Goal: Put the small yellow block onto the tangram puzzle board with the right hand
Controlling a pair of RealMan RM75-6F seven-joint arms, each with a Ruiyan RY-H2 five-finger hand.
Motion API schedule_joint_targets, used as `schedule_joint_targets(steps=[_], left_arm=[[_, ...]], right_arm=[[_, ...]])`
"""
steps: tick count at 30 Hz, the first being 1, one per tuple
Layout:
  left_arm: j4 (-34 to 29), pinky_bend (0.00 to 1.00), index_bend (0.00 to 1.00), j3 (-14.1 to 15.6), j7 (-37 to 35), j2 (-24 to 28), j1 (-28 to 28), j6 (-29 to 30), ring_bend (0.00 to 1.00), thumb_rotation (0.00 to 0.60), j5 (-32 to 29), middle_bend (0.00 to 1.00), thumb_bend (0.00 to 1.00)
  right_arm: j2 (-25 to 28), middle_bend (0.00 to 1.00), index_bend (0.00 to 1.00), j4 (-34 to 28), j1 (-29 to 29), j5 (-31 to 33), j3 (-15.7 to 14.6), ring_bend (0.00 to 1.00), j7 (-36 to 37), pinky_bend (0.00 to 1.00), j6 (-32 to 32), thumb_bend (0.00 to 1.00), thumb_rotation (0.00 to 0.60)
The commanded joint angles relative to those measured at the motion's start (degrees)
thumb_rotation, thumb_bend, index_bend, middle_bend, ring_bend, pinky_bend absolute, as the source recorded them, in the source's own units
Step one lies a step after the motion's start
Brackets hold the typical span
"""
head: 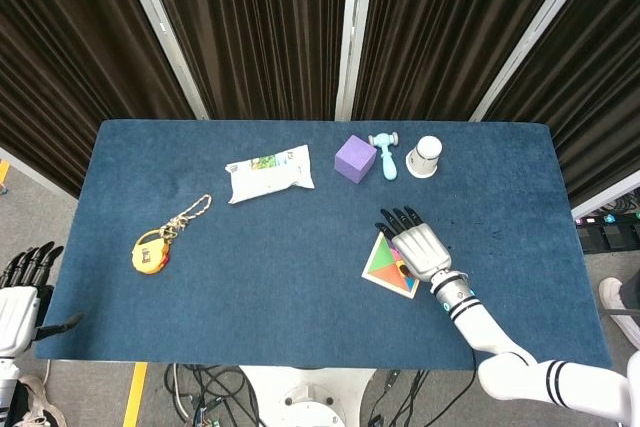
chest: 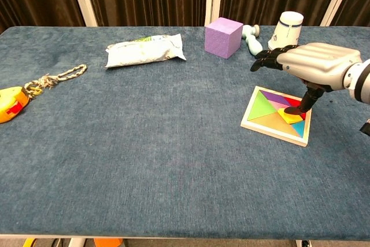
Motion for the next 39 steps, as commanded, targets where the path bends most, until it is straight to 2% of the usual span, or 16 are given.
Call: schedule_joint_targets(steps=[1, 10, 23, 39], left_arm=[[0.0, 0.04, 0.07, 0.0, -0.2, 0.1, 0.0, 0.1, 0.0, 0.6, 0.2, 0.02, 0.0], [0.1, 0.04, 0.07, 0.0, -0.3, 0.1, 0.0, 0.0, 0.0, 0.6, 0.1, 0.02, 0.0], [-0.1, 0.04, 0.07, 0.0, 0.0, 0.2, 0.0, 0.1, 0.0, 0.6, 0.2, 0.02, 0.0], [0.4, 0.04, 0.07, 0.0, -0.6, 0.1, 0.2, 0.1, 0.0, 0.6, 0.1, 0.02, 0.0]], right_arm=[[-0.3, 0.0, 0.12, 0.3, 0.1, 0.4, -0.2, 0.0, -0.5, 0.0, -0.1, 0.14, 0.6], [-0.6, 0.0, 0.12, 1.1, -0.1, 1.5, -1.2, 0.0, -1.5, 0.0, -0.3, 0.14, 0.6], [-0.3, 0.0, 0.11, 0.6, -0.1, -2.1, 0.1, 0.0, 2.2, 0.0, 1.8, 0.14, 0.6], [-1.9, 0.0, 0.1, 2.5, -0.3, 0.1, -0.9, 0.0, 1.1, 0.0, 0.5, 0.14, 0.6]])
